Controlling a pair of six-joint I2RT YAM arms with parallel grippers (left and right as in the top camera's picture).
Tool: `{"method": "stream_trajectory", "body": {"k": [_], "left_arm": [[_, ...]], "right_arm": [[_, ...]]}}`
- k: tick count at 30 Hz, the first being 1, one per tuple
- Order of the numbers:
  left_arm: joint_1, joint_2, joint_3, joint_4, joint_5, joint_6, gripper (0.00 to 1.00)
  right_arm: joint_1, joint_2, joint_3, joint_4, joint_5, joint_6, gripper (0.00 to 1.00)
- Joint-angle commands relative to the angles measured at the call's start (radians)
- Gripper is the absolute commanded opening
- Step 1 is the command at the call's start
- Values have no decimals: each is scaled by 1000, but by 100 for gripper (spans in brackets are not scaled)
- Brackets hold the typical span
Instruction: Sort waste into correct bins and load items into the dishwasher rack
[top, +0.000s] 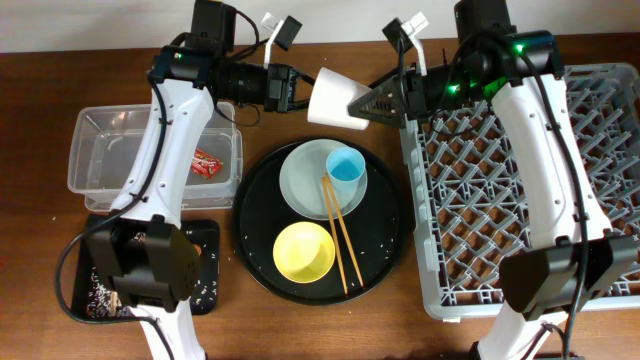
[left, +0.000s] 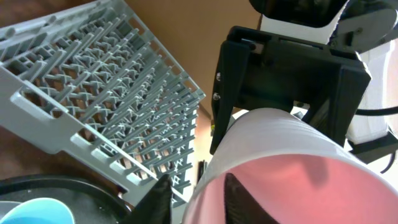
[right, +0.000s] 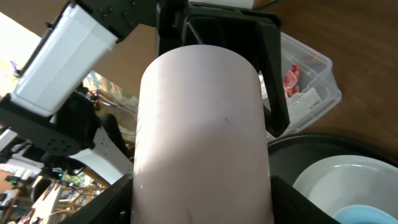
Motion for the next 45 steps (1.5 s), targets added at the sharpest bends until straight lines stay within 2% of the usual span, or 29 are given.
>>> {"method": "stream_trajectory", "body": {"k": [1,5,7,11,12,15,17,21,31,36,39,42,45], "left_arm": [[3,-21,8,3,-75,16,32],[19,-21,8,19,-280,-20,31],[45,-21,8,-5,-461,-153,32],[48,-21,8,-53,-702,-159,33],[48,-21,8,-88,-758,-159,33],[48,-21,8,-151,-804,-158,33],[48,-21,8,-172,-830,-159,33],[48,-21,8,-205,-889,-158,33],[47,-21,8,-210,-889,-158,33],[47,-21,8,-211,-889,-158,33],[47,-21,8,-210,-889,-158,33],[47,-21,8,-203,-889,-158,33],[43,-21,8,-180,-888,-158,34]], "right_arm": [[5,-5,17,0,50,4,57],[3,-5,17,-17,195,19,52],[-11,-5,17,-19,371,122,52],[-67,-5,18,-41,600,233,52],[-96,-5,18,-57,740,294,52],[-126,-5,17,-71,1019,414,51],[-127,-4,16,-72,1126,462,52],[-126,-3,-25,-56,1196,462,50],[-126,-3,-241,45,1197,461,51],[-126,-3,-283,77,1197,461,52],[-126,-3,-286,75,1194,461,77],[-126,-3,-286,76,1179,461,88],[-127,-4,-272,74,1178,461,90]]}}
